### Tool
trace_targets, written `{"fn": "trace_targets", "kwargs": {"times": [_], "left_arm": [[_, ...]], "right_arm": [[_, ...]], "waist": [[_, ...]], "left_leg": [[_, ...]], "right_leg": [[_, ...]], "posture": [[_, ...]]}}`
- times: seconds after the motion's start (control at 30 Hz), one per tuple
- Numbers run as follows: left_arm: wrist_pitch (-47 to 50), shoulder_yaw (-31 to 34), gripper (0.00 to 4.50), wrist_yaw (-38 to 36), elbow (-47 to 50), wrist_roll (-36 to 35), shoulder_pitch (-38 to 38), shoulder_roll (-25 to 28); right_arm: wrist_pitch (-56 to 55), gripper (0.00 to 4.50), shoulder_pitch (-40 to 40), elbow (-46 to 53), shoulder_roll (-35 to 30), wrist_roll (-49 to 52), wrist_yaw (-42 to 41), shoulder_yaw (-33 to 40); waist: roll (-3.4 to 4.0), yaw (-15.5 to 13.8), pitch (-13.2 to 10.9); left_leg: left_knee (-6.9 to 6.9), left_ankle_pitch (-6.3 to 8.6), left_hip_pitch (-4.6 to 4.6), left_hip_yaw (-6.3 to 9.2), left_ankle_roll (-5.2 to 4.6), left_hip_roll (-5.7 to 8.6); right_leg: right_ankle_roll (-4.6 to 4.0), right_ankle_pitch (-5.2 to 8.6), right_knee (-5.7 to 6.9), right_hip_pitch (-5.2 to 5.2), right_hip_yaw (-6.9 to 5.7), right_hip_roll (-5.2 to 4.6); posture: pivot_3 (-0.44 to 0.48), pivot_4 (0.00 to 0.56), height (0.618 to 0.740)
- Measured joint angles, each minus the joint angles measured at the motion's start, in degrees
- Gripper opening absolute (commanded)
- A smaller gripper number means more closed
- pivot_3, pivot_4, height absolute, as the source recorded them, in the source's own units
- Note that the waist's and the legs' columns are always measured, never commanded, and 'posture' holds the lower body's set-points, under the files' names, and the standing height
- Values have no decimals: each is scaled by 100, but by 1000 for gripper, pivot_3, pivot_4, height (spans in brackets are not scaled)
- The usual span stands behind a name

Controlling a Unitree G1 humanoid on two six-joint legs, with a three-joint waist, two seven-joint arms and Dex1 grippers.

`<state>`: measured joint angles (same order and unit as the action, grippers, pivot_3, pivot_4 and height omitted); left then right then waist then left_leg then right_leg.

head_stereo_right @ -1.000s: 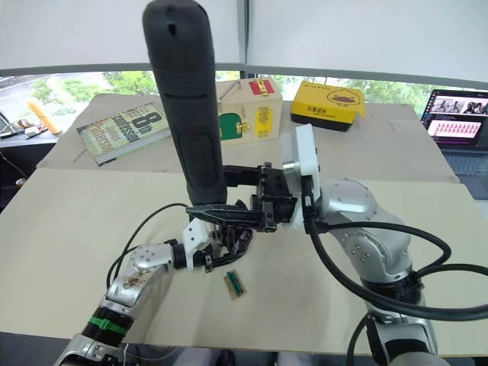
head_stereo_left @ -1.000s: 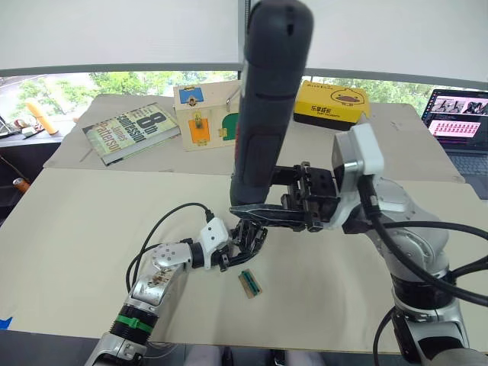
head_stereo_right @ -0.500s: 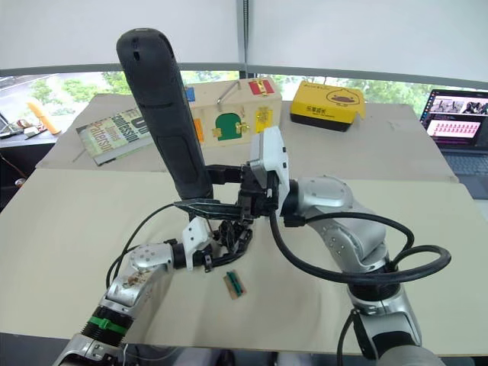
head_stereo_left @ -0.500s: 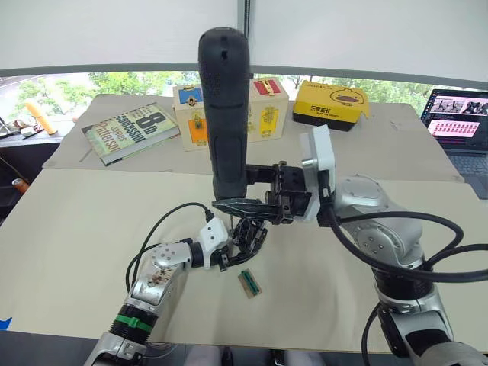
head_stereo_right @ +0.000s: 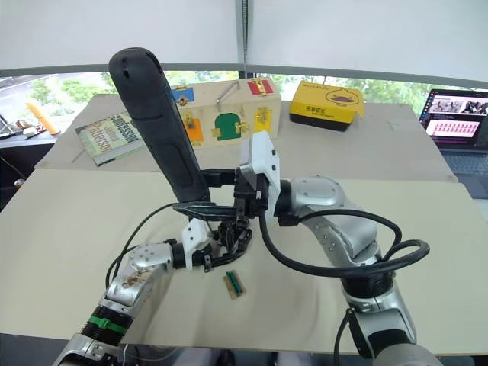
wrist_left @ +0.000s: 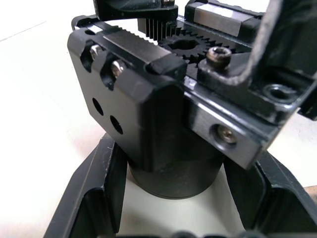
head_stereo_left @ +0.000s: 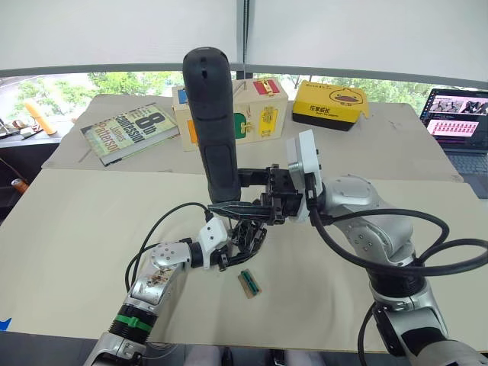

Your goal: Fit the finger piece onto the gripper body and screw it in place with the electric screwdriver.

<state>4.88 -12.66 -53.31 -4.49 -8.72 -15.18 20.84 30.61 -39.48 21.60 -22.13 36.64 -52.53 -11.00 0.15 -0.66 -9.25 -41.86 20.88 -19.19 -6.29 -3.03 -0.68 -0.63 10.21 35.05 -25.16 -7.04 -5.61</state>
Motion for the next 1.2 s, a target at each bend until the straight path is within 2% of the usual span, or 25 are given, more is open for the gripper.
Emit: {"fn": "trace_targets", "kwargs": {"times": [1.2], "left_arm": [[4,-2,2306,-12,44,-41,19,100]], "right_arm": [[142,1948,0,-1,-6,-280,-98,-198]], "waist": [[0,49,0]], "left_leg": [[1,0,0,0,2,-4]], "right_leg": [[0,0,-2,-2,1,4]], "posture": [[0,150,740]]}}
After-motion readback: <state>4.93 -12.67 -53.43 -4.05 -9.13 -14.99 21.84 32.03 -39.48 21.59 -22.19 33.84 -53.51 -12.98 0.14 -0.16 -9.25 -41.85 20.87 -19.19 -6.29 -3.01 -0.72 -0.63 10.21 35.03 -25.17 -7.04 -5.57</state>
